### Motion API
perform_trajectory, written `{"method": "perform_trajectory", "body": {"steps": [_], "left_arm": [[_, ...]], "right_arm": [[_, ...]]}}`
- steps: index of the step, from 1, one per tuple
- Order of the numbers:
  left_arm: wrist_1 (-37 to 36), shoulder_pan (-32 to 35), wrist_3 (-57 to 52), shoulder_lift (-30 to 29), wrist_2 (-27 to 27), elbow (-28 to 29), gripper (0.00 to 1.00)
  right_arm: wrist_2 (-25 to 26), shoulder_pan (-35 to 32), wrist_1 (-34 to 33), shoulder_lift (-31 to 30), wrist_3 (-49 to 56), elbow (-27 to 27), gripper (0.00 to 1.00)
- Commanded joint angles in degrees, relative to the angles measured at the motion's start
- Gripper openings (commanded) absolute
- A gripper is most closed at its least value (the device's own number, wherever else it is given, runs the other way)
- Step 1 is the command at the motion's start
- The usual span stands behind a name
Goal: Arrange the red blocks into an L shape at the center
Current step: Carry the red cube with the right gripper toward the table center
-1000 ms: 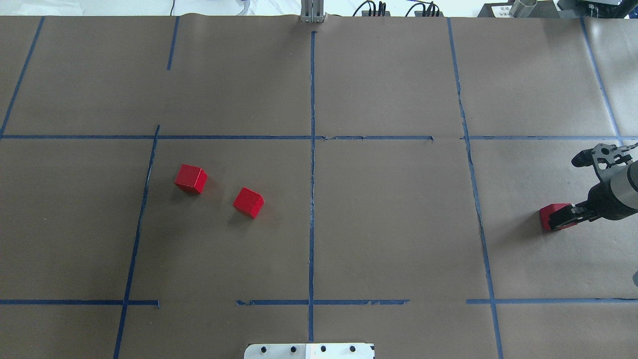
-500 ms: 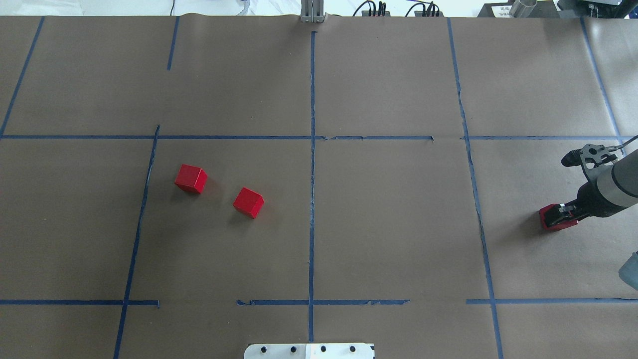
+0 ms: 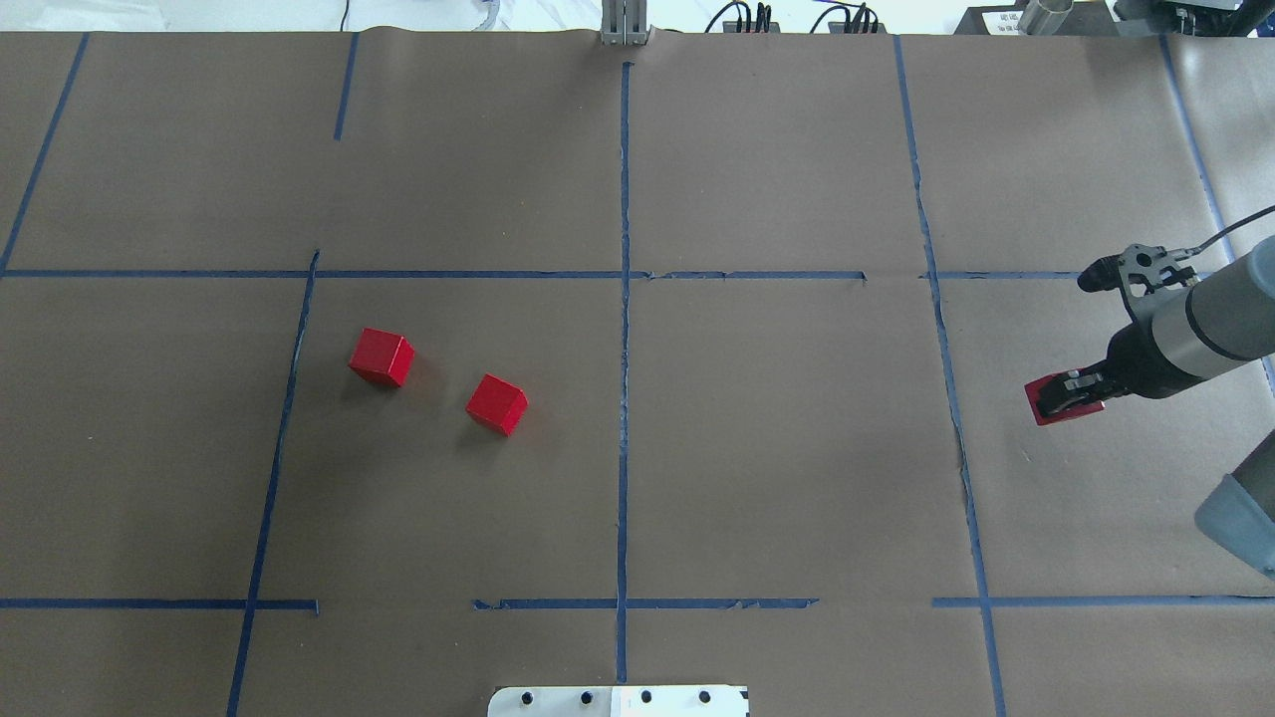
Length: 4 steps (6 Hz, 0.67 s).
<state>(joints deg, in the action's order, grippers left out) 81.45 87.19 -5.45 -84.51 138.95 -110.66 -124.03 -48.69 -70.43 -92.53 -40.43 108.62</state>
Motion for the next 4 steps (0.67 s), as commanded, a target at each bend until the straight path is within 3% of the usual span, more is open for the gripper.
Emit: {"method": "perform_trajectory", "body": {"steps": [1,3,4], "left_arm": [[0.03,0.0,0.0,-0.04,-0.09,-0.09,1.0],[0.03,-0.08,0.09,-0.04,-0.09,0.26,1.0],[0.03,-0.09,0.09,-0.04,-0.09,0.35,1.0]], "right_arm": [[0.45,5.14,-10.9,11.87,-9.27,5.35,0.01],[9.8,16.57,-11.49,22.88,-20.88,3.27,0.0],[12.47,19.48,-11.49,29.8,-26.31,-2.48,0.0]]}}
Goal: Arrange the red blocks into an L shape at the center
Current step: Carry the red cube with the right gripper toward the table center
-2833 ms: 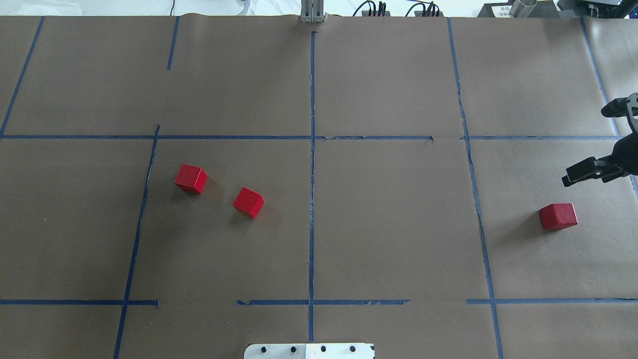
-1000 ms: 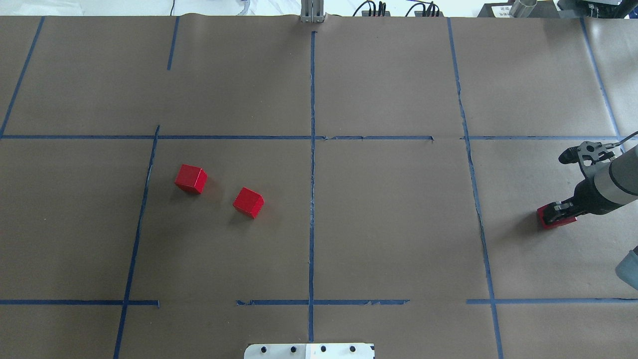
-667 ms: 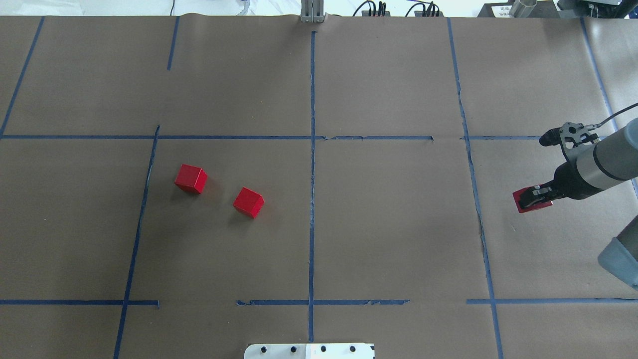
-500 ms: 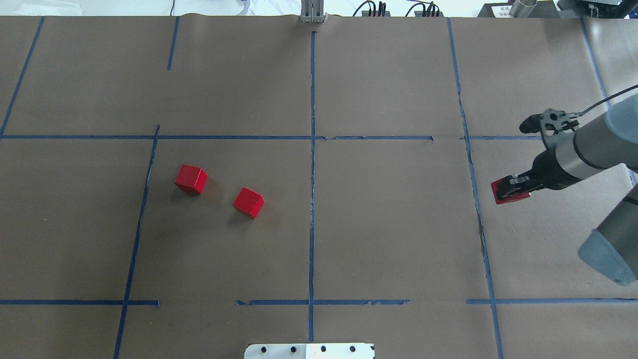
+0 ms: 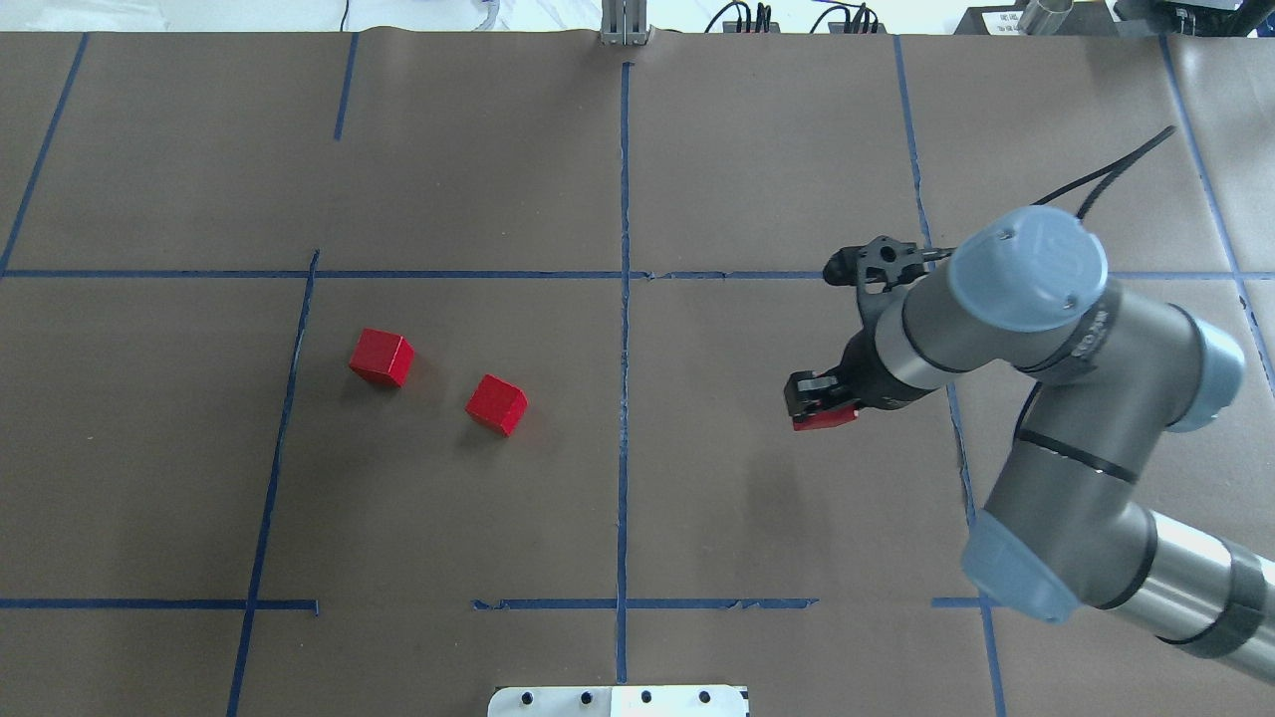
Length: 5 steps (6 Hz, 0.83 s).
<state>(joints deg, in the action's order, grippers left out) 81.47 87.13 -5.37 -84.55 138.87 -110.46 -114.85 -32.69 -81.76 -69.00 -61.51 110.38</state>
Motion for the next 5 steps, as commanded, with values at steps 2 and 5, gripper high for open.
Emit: {"method": "perform_trajectory", "body": {"steps": [2,5], "left_arm": [[0.0,-0.12,0.01,0.0,0.0,0.42,1.0],[0.0,-0.12,0.01,0.0,0.0,0.33,1.0]], "right_arm": [[3.4,5.26,-0.42,13.52,-9.3,-11.4,0.03],[3.49,5.88,-0.6,21.27,-11.87,-20.89,0.0]]}}
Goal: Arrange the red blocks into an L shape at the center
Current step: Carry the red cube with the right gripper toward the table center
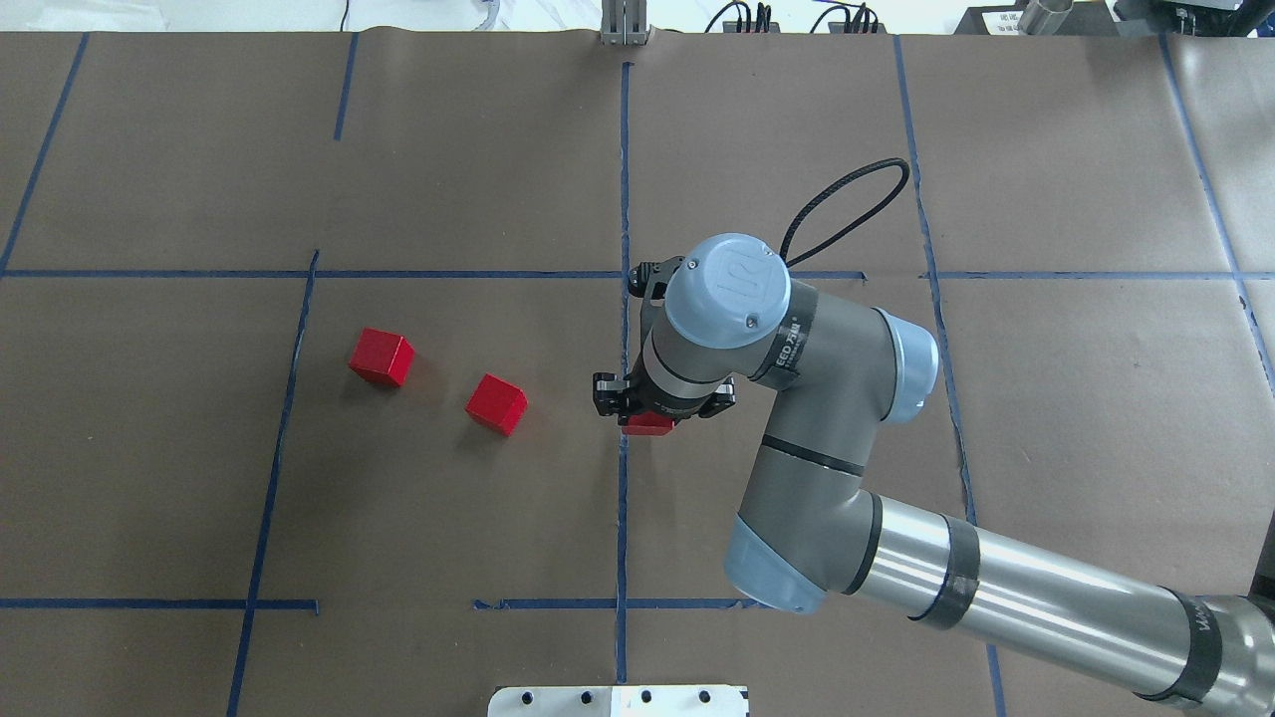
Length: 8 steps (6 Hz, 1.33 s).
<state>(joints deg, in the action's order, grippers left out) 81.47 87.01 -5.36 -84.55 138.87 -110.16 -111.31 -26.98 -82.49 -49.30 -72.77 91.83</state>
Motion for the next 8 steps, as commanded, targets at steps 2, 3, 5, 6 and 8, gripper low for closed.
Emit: {"method": "perform_trajectory", "body": {"steps": [2,3,5,6,8], "left_arm": [[0.0,0.0,0.0,0.0,0.0,0.21,1.0],[0.0,0.0,0.0,0.0,0.0,0.29,1.0],[0.0,0.0,0.0,0.0,0.0,0.3,1.0],[0.0,0.0,0.0,0.0,0.0,0.3,1.0],[0.0,0.0,0.0,0.0,0.09,0.3,1.0]], "right_arm": [[0.04,1.05,0.14,1.93,0.43,-3.76,0.0],[0.13,1.05,0.14,2.97,0.26,-4.99,0.0],[0.13,1.22,0.05,3.25,0.43,-5.17,0.0],[0.22,1.49,-0.04,3.25,0.43,-5.26,0.03],[1.97,2.02,-0.12,4.73,-0.27,-7.61,0.35]]}}
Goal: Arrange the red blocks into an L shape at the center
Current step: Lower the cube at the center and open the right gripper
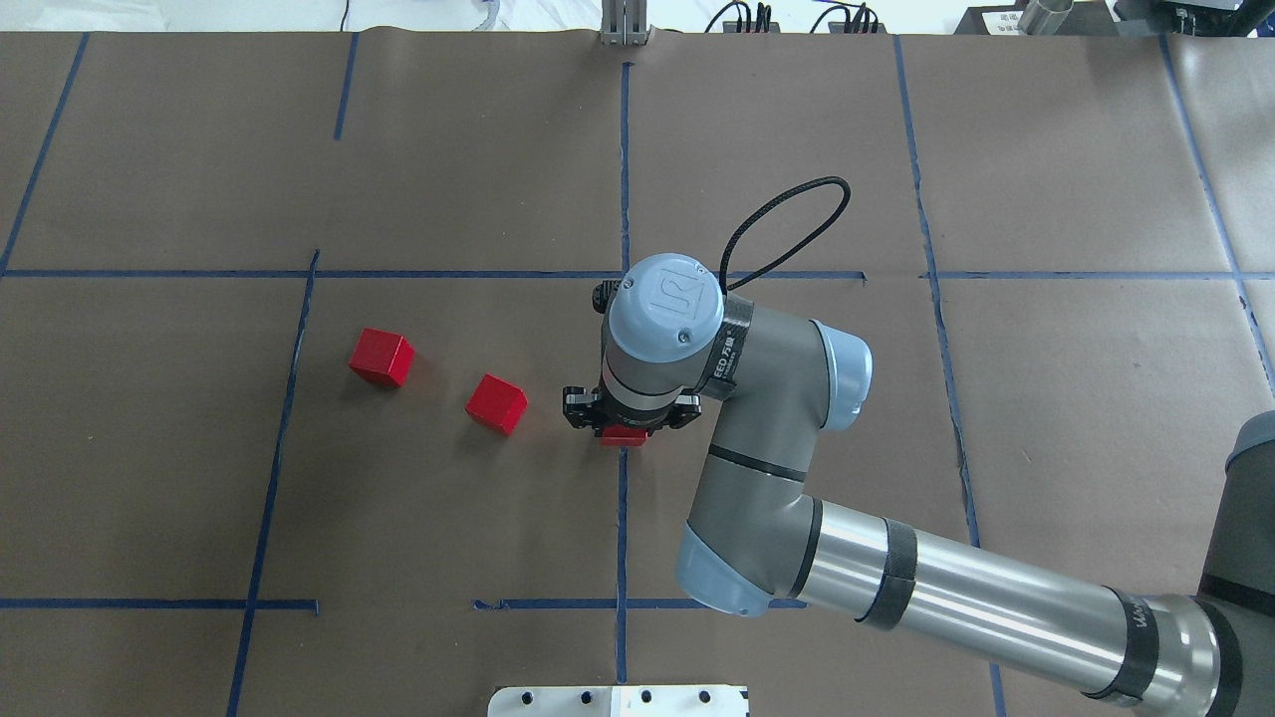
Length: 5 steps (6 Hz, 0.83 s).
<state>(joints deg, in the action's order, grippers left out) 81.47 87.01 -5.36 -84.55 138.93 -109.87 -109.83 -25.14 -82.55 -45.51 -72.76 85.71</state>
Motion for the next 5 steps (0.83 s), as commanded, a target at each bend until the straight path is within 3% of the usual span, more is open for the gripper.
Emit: {"method": "perform_trajectory", "body": {"steps": [1,2,3,5], "left_arm": [[0.0,0.0,0.0,0.0,-0.07,-0.09,1.0],[0.0,0.0,0.0,0.0,0.02,-0.09,1.0],[0.0,0.0,0.0,0.0,-0.07,-0.09,1.0],[0.09,0.0,-0.17,0.0,0.02,-0.26,1.0]], "right_arm": [[0.41,0.18,-0.07,1.13,-0.27,-1.6,0.36],[0.49,0.18,-0.07,1.04,-0.19,-1.68,0.63],[0.41,0.18,-0.15,0.95,-0.1,-1.6,1.0],[0.14,-0.69,-2.59,0.87,0.43,1.28,1.0]]}}
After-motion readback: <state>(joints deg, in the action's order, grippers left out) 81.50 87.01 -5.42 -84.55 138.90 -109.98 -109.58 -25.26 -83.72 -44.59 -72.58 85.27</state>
